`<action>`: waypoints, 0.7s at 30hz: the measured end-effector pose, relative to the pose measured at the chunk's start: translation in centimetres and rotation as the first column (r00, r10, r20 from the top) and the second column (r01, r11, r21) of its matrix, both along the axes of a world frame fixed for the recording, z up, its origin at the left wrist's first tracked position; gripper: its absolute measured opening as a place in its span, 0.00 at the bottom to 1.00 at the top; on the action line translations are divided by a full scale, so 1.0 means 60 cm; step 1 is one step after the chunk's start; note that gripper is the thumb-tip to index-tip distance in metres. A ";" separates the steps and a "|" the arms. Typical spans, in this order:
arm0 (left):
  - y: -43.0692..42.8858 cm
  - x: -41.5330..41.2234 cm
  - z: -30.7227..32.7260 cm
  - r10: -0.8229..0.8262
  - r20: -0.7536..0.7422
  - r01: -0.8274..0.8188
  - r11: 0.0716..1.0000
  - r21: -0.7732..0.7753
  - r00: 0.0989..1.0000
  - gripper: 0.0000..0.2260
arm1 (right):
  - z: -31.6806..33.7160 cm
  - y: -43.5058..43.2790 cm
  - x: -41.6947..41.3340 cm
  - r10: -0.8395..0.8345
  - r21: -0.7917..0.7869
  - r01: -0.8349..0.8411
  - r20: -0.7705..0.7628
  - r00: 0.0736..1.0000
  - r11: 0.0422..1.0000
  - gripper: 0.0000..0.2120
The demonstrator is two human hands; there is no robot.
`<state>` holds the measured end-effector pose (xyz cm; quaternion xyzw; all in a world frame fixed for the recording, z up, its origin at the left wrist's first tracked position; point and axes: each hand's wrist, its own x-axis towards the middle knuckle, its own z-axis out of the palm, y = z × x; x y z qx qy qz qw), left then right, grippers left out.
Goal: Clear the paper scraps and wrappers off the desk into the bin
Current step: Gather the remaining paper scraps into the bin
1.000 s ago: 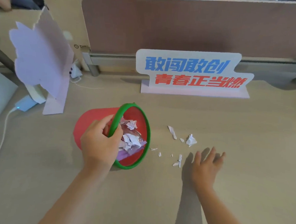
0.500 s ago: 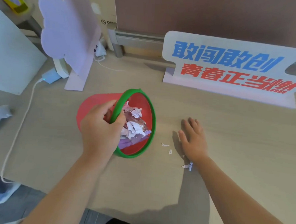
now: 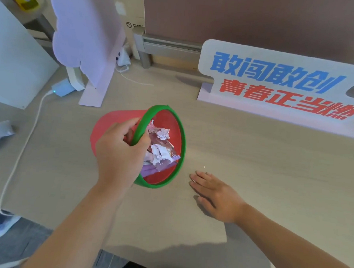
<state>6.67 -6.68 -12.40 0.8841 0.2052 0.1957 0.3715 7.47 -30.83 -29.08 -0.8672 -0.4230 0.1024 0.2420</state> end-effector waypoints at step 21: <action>0.044 -0.023 -0.001 -0.074 0.116 0.093 0.982 -0.165 0.991 0.09 | 0.019 0.109 -0.061 -0.919 -0.285 0.887 0.045 0.392 0.364 0.21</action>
